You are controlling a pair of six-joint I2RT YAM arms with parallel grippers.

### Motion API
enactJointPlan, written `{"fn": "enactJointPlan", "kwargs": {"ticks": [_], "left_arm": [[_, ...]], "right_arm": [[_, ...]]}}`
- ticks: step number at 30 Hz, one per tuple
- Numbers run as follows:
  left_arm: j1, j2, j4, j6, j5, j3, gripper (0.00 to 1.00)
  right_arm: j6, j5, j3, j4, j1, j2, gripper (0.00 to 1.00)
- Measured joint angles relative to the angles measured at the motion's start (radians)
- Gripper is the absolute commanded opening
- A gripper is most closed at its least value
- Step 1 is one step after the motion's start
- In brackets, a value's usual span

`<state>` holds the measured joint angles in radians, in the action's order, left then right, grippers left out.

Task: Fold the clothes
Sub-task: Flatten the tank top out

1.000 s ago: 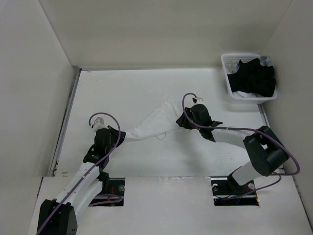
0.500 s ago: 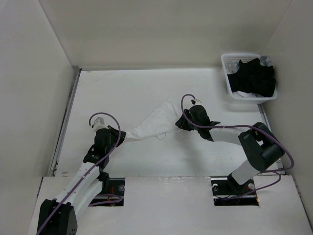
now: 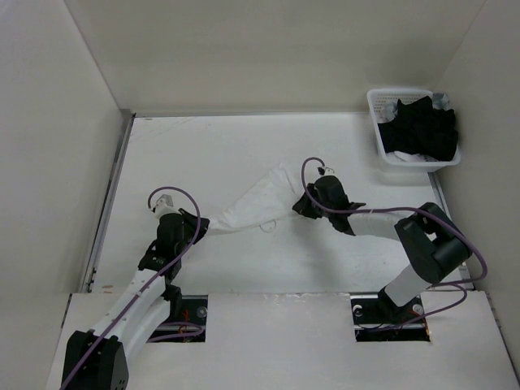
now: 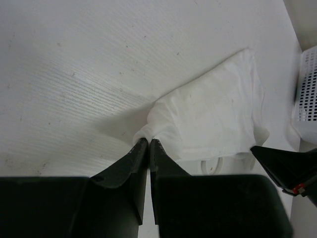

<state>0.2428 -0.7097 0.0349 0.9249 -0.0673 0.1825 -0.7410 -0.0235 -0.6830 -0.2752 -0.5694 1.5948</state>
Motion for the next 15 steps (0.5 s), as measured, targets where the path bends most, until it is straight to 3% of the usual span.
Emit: {"fn": "enactJointPlan", "kwargs": {"ticks": [4,8,11,15], "left_arm": [[0.000,0.000,0.000,0.000,0.000,0.000,0.05],[0.000,0.002,-0.006,0.000,0.004,0.004,0.04],[0.000,0.022,-0.056,0.002,0.020,0.058,0.04],[0.000,0.098,-0.125,0.027,0.026,0.243,0.04]], "right_arm": [[-0.006,-0.001,0.002,-0.005,0.000,0.005,0.02],[-0.005,0.006,0.022,0.004,-0.003,-0.034,0.00],[0.013,0.044,0.029,0.089,-0.031,-0.211,0.00],[0.066,0.142,-0.068,0.253,-0.122,-0.552,0.00]]}}
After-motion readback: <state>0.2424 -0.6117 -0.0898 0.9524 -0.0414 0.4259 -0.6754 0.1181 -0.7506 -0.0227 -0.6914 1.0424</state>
